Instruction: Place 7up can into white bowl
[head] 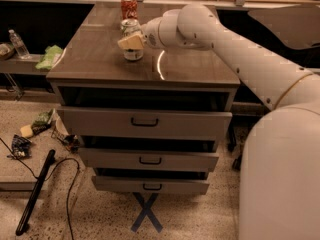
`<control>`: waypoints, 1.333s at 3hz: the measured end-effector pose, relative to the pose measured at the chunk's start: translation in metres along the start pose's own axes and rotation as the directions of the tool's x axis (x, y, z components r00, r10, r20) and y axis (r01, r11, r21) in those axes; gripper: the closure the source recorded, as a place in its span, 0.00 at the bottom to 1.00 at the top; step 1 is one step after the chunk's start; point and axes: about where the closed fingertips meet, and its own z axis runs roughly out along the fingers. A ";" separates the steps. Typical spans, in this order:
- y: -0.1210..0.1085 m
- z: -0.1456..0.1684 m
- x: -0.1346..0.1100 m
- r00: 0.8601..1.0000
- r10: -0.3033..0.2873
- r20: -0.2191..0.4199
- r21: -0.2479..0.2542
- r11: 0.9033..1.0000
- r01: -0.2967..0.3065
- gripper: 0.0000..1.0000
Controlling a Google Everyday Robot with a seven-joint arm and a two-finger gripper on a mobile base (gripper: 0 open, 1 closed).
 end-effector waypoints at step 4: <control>-0.096 -0.038 -0.040 0.996 -0.093 -0.011 0.205 0.974 0.093 1.00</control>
Offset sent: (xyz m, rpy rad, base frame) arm 0.0622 -0.0748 0.0621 -0.0672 -0.1428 -0.1638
